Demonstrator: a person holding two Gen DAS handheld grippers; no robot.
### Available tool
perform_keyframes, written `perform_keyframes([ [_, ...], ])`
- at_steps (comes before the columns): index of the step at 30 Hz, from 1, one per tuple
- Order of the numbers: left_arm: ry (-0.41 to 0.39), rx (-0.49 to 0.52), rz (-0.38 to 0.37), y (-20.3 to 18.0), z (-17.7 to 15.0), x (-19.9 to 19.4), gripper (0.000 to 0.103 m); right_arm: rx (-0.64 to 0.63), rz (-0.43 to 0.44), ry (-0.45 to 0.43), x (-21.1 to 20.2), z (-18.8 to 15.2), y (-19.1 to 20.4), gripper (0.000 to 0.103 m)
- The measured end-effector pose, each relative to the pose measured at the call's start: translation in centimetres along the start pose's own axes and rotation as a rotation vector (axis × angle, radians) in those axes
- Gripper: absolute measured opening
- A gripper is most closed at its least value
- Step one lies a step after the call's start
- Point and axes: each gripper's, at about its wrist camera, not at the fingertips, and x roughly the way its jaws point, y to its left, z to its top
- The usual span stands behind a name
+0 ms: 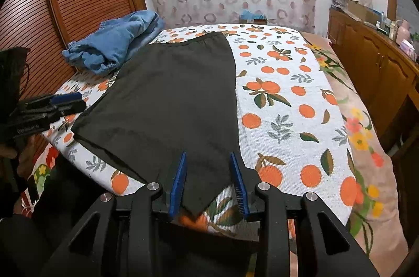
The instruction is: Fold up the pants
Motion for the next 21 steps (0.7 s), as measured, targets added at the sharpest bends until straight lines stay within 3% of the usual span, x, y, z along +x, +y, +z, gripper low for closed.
perform_keyframes([
  [4, 0.022, -0.001, 0.005, 0.0, -1.2, 0.1, 0.046, -0.025, -0.062, -0.005, -0.5, -0.2, 0.3, 0.044],
  [9, 0.006, -0.014, -0.007, -0.1, -2.2, -0.7, 0.046, -0.006, -0.061, 0.001, -0.9, -0.8, 0.1, 0.044],
  [15, -0.007, -0.011, -0.015, -0.9, -3.0, -1.3, 0.029, 0.020, -0.050, -0.004, -1.2, -1.0, -0.4, 0.044],
  [21, -0.013, -0.008, -0.015, -1.3, -3.4, -1.5, 0.024, 0.018, -0.048, -0.012, -1.2, -1.0, -0.3, 0.044],
])
